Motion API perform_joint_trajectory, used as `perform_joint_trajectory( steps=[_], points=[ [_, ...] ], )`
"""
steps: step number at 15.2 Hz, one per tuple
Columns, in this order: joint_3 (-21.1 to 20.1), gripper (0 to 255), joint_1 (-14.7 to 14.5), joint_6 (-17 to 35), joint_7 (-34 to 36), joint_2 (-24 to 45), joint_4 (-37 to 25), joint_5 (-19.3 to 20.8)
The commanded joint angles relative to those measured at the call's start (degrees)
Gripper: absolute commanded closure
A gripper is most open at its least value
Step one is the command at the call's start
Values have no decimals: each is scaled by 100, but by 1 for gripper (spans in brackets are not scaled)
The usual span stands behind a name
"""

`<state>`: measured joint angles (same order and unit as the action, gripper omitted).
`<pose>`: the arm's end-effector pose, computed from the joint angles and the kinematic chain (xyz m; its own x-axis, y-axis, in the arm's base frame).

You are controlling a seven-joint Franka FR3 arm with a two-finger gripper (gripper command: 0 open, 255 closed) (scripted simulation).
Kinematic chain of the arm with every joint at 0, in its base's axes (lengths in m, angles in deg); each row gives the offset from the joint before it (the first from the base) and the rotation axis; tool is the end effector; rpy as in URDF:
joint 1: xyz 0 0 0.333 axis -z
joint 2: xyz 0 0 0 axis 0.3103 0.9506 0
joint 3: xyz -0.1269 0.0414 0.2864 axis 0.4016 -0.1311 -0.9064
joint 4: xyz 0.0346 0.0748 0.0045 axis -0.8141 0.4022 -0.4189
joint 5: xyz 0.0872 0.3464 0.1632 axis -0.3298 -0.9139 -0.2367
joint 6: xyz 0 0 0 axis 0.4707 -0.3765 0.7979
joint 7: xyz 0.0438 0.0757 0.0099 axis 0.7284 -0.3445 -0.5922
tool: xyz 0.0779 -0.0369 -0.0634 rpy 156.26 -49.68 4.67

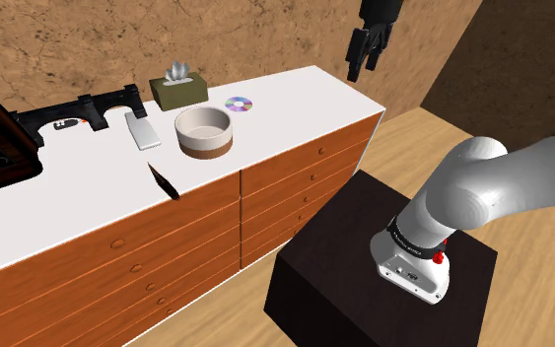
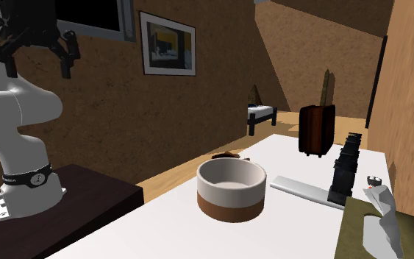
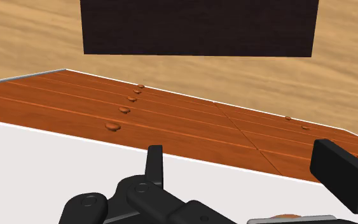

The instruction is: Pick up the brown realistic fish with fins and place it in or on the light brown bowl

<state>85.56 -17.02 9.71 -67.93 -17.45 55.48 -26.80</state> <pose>0.3125 -0.0324 0.5816 0.9970 0.0266 -0.0730 0.0273 -0.9996 0.0085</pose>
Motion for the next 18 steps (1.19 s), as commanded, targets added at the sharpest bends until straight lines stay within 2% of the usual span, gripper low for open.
perform_joint_trajectory(
  steps=[1,10,18],
  points=[
    [0,0,0,0,0,0,0,0],
    [-804,0,-330,1176,985,940,183,-577],
    [-1469,0,-560,2167,1830,2195,-161,-807]
  ],
)
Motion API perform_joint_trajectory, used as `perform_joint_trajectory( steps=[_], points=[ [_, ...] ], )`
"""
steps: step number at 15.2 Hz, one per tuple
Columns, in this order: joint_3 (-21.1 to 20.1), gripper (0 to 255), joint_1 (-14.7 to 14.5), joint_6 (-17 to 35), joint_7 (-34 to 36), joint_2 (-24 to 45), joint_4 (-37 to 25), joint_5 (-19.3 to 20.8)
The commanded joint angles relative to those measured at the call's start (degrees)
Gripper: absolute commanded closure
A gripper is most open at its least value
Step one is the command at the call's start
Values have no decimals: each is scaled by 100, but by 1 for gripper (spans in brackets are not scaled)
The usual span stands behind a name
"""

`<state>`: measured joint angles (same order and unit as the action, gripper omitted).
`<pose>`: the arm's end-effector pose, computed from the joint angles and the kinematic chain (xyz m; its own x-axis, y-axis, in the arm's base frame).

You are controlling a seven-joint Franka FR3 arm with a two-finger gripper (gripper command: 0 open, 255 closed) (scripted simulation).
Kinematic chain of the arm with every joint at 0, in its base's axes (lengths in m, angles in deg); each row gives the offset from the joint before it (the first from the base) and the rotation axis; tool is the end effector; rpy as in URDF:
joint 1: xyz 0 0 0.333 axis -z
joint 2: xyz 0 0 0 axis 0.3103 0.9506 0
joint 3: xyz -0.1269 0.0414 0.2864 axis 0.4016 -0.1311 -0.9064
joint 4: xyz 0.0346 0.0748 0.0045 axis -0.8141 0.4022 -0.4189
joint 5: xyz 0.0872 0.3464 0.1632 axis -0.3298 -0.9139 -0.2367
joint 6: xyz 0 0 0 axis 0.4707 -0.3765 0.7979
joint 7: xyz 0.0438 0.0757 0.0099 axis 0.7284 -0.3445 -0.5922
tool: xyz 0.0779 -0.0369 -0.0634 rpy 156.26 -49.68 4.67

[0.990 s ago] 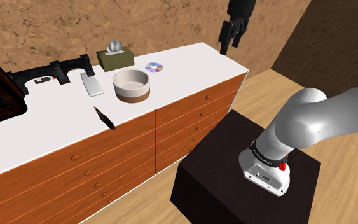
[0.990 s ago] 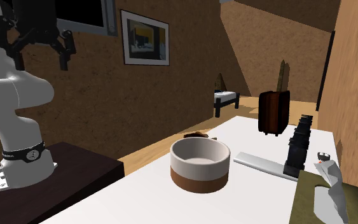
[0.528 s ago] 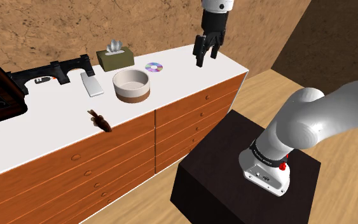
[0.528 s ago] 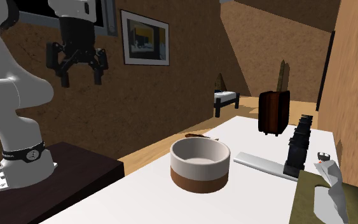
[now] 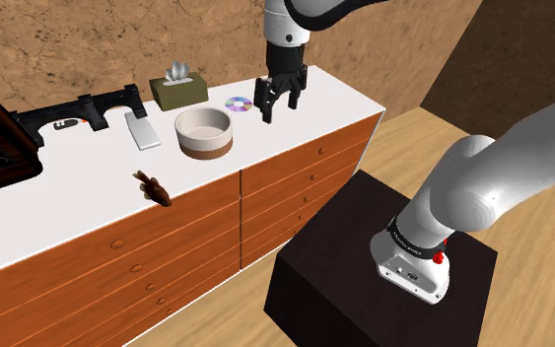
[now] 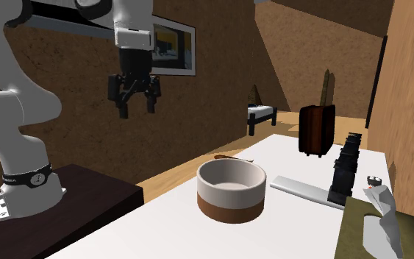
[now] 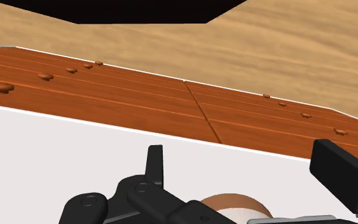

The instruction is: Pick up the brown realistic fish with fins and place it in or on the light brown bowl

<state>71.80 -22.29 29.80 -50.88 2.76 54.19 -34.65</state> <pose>0.4117 0.1219 0.4863 0.9984 0.0030 -0.0571 0.0031 -1.0000 0.0014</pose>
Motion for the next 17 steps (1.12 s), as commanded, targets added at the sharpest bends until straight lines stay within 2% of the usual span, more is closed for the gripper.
perform_joint_trajectory(
  steps=[1,8,17],
  points=[
    [-172,0,-56,270,234,352,-108,-23],
    [-647,0,-219,925,1039,1700,-849,176],
    [-919,0,-637,1319,2110,3618,-2345,861]
  ],
)
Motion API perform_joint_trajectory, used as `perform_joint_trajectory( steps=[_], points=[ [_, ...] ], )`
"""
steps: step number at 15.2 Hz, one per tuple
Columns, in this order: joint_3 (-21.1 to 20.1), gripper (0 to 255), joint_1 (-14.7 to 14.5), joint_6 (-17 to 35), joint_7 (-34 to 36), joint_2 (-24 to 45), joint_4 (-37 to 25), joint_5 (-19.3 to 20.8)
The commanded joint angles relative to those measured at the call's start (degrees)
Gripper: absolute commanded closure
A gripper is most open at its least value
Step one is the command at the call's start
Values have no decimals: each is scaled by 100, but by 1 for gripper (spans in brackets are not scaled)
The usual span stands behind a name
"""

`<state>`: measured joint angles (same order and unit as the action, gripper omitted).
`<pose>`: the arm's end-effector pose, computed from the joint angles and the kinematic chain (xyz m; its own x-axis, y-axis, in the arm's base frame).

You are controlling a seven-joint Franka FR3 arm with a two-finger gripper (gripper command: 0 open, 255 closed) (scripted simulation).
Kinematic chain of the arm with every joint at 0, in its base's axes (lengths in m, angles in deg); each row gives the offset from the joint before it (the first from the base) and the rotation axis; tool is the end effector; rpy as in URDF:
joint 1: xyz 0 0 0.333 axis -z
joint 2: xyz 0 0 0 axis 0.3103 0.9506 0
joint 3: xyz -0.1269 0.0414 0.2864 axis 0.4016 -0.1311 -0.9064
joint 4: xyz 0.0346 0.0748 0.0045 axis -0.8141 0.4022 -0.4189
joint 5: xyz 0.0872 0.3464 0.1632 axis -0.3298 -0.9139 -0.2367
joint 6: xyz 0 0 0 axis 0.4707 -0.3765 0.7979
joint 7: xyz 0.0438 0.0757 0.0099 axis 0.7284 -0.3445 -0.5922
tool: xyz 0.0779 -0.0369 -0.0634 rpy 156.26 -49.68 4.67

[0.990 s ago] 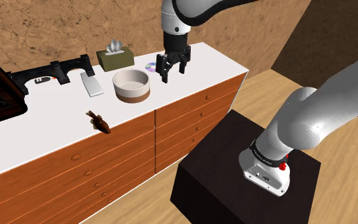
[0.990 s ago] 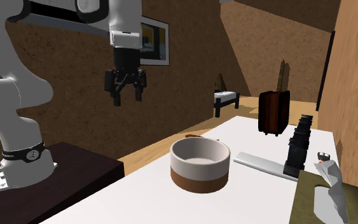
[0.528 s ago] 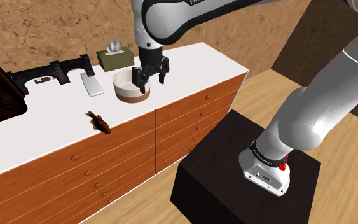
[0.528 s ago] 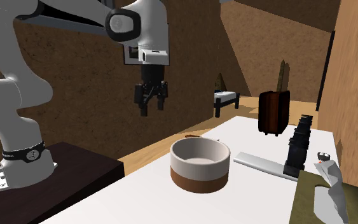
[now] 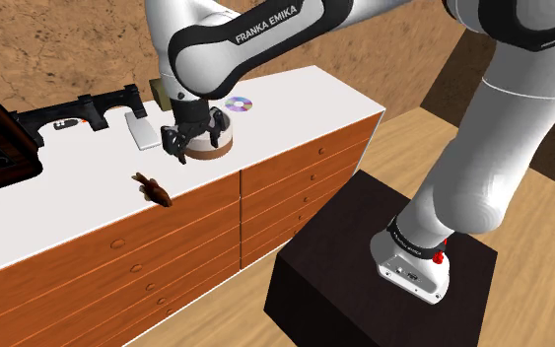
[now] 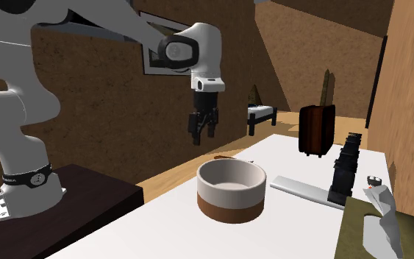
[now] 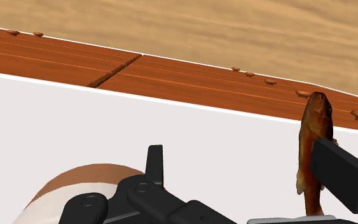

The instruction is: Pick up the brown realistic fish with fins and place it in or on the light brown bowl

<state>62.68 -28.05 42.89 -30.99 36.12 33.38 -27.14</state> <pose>0.5182 0.2867 0.3840 0.9990 -0.0222 -0.0397 -0.0226 -0.9997 -0.0085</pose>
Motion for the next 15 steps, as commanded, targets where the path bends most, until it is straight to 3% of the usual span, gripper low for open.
perform_joint_trajectory(
  steps=[1,8,15],
  points=[
    [-7,0,-131,17,227,503,-472,194],
    [101,0,-713,-154,797,2071,-2193,683],
    [161,0,-752,260,849,2313,-2014,767]
  ],
)
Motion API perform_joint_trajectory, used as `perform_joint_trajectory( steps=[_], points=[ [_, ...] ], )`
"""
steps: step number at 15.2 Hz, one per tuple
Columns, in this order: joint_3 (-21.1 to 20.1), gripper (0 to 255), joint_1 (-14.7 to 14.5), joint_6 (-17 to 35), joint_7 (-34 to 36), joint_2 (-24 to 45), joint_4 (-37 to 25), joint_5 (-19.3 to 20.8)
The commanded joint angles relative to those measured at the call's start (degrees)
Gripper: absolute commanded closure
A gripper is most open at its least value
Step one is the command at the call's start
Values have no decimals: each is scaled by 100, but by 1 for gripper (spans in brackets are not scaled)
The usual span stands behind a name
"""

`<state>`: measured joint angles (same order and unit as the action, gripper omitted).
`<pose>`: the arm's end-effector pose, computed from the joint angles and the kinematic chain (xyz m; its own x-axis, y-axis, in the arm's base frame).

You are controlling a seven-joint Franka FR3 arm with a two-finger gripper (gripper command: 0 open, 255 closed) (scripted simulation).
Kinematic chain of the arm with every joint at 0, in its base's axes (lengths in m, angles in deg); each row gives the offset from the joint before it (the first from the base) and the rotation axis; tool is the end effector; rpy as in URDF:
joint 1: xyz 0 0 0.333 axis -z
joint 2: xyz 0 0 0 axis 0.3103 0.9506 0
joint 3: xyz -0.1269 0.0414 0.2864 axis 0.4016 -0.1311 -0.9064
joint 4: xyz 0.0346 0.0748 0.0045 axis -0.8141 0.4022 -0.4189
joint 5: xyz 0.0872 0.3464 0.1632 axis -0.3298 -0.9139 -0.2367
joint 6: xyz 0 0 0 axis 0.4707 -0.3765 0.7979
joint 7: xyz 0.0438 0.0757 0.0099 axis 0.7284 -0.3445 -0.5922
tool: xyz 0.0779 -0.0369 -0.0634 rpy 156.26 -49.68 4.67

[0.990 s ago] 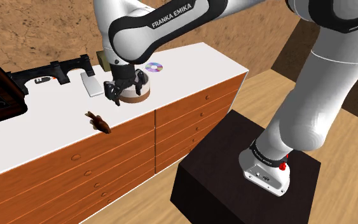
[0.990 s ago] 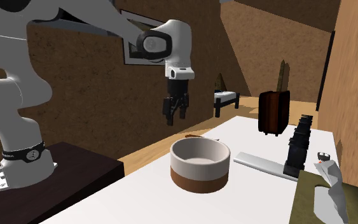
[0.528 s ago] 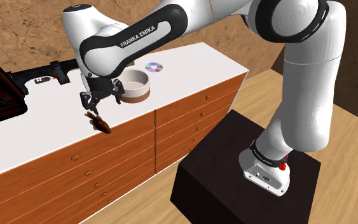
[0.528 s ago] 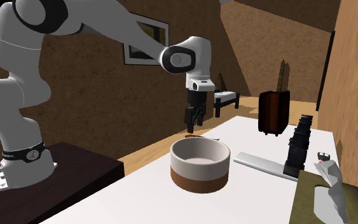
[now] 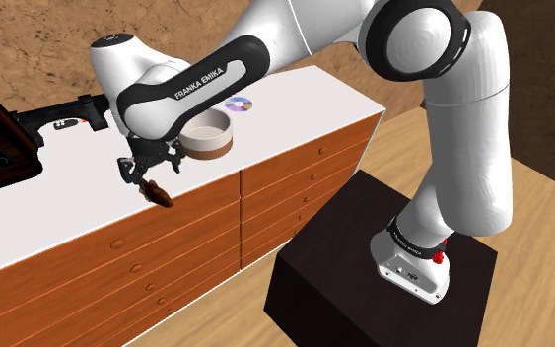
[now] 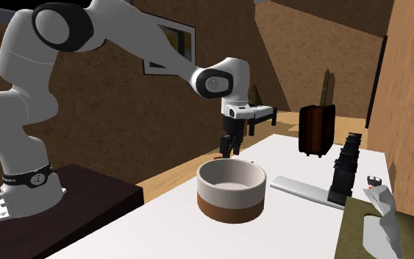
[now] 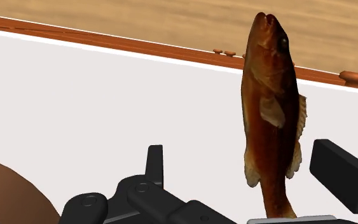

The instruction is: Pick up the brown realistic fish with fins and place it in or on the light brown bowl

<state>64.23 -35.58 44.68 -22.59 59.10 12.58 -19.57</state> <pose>0.5819 0.3731 0.3005 0.9989 -0.0369 -0.0303 -0.0373 -0.9992 -0.0134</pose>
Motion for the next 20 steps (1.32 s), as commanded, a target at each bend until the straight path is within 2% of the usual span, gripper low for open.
perform_joint_trajectory(
  steps=[1,9,10,18,20],
  points=[
    [11,0,-2,114,13,36,77,18],
    [10,0,-2,113,13,36,77,17],
    [10,255,-2,113,13,36,77,17],
    [8,255,-49,230,91,42,192,38],
    [3,255,2,58,5,-3,59,3]
  ],
)
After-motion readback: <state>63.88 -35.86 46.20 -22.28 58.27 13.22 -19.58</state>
